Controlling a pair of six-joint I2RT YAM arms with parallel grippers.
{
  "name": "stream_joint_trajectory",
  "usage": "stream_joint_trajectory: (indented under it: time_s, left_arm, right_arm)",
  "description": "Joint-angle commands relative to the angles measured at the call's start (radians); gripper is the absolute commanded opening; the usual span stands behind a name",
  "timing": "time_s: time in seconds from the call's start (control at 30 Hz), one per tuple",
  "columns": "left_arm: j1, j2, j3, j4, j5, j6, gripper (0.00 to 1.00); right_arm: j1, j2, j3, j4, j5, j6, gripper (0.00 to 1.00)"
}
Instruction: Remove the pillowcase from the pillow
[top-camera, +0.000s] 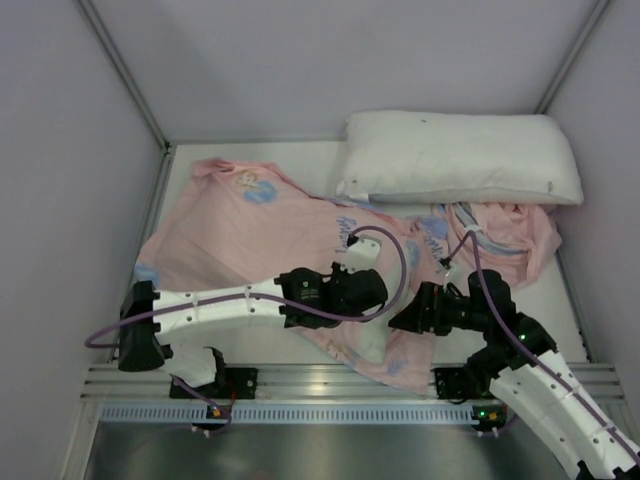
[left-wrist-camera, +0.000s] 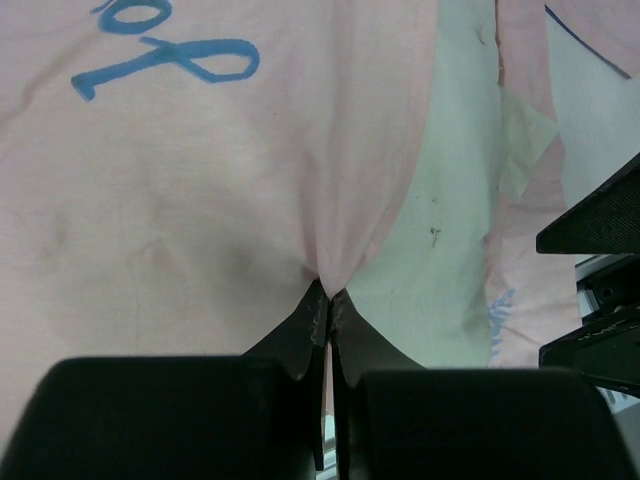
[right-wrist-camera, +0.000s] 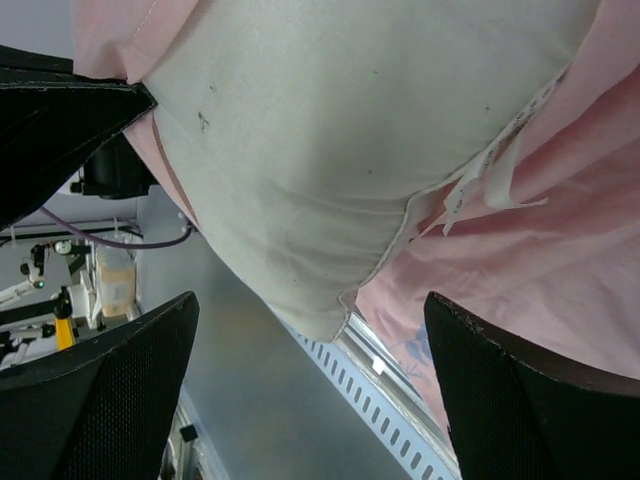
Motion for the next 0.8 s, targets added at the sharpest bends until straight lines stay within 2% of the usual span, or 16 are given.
stream_joint_trajectory:
  time_s: [0.0, 0.27, 0.4, 0.6, 0.77]
  left_arm:
    - [0.008, -0.037, 0.05, 0.058, 0.006, 0.055, 0.0]
    - [0.043, -0.035, 0.081, 0.097, 0.042, 0.091, 0.0]
    - [0.048, -0.034, 0.091, 0.098, 0.05, 0.098, 0.0]
    - [0.048, -0.043, 0.065, 0.098, 0.058, 0.081, 0.0]
    - [0.048, -0.06, 0.024, 0.098, 0.068, 0.063, 0.0]
  right_arm:
    - [0.039, 0.027, -0.008, 0.129, -0.018, 0.039, 0.89]
    - [0.184, 0.081, -0.068, 0.226, 0.098, 0.099, 0.89]
    - [0.295, 0.141, -0.132, 0.37, 0.149, 0.163, 0.89]
    - [0.438, 0.225, -0.112, 0.478, 0.298, 0.221, 0.88]
    - [0.477, 0.237, -0.091, 0.525, 0.373, 0.255, 0.82]
